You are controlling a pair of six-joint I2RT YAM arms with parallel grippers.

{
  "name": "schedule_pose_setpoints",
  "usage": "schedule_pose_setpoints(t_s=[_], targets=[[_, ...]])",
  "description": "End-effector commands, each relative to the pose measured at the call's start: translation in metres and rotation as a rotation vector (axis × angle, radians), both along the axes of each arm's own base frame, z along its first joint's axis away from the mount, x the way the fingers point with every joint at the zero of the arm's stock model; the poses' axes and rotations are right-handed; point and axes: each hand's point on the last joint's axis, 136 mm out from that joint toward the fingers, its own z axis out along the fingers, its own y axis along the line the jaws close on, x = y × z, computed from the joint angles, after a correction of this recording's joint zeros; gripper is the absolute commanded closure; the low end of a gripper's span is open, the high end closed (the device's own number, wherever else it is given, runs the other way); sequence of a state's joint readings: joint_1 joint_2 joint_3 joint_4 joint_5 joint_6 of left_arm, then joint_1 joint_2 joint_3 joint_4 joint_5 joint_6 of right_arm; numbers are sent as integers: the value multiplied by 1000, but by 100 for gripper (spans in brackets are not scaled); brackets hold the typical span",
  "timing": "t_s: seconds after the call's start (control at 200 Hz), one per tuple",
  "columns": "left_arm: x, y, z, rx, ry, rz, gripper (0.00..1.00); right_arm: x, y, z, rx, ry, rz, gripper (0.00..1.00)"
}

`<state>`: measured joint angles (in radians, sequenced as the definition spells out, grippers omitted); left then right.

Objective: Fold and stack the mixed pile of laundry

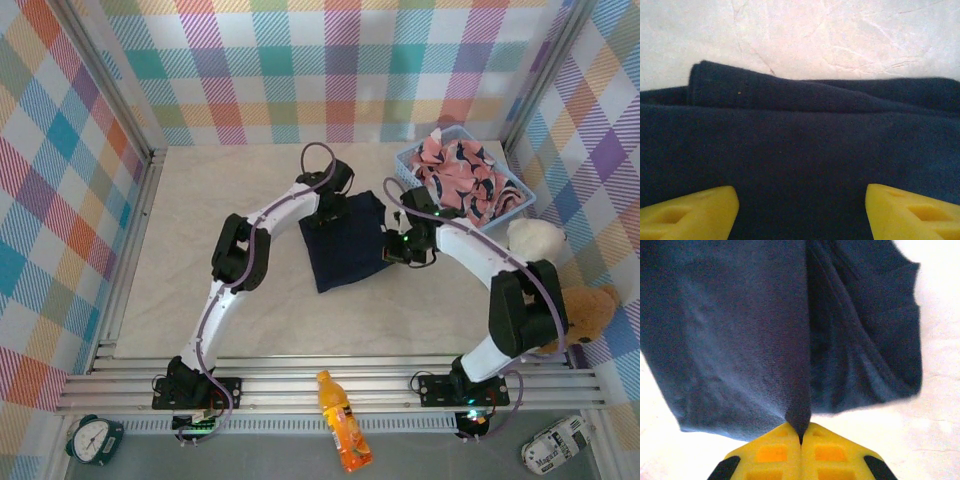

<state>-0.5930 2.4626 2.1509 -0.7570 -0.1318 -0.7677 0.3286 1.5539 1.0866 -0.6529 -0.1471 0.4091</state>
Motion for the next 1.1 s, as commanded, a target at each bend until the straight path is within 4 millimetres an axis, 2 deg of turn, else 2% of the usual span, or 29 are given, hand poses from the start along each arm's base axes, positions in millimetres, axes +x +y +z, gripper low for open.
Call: schedule_pose_setpoints(t_s=[0.0, 0.13, 0.22, 0.27, 0.33, 0.35, 0.385, 0.48, 0.54, 0.59, 0.62, 0.66, 0.735, 0.865, 0.95, 1.035, 1.095], targets=[[-41, 41, -53, 165, 189, -1, 29, -8, -35, -19, -113, 72, -47, 100], [-43, 50, -52, 198, 195, -6, 29, -8, -56, -57, -130, 185, -144, 100], [-42, 50, -45, 194, 186, -21, 27, -3, -60, -75, -141, 210, -155, 100], [-41, 48, -35, 181, 174, -26, 21, 1, -63, -80, -160, 223, -161, 91], [-39, 41, -18, 142, 158, -35, 13, 5, -61, -75, -145, 216, -152, 81], [-38, 39, -10, 125, 150, -36, 12, 6, -61, -72, -141, 206, -153, 73], [-37, 33, 5, 93, 139, -47, 10, 7, -60, -64, -134, 181, -154, 66], [-39, 10, 59, 18, 62, -94, 8, 5, -61, -37, -114, 105, -156, 46], [-49, -6, 86, -11, 12, -129, 9, -1, -64, -24, -112, 72, -161, 40], [-60, -19, 98, -28, -12, -140, 10, -3, -66, -16, -117, 47, -162, 36], [-69, -24, 97, -24, -16, -139, 10, -3, -68, -12, -127, 34, -161, 31], [-78, -31, 94, -21, -17, -132, 11, 0, -70, -5, -139, 18, -162, 21], [-93, -35, 71, 14, 5, -98, 11, 11, -74, 12, -164, -23, -162, 0], [-109, -26, 22, 79, 114, -4, 9, 43, -79, 44, -160, -93, -195, 1], [-110, -14, 3, 130, 142, 58, 7, 65, -91, 59, -182, -130, -248, 1], [-110, -14, -15, 87, 174, 108, 6, 86, -103, 70, -227, -163, -275, 0], [-109, -6, -26, 75, 195, 151, 5, 99, -111, 73, -239, -164, -307, 1]])
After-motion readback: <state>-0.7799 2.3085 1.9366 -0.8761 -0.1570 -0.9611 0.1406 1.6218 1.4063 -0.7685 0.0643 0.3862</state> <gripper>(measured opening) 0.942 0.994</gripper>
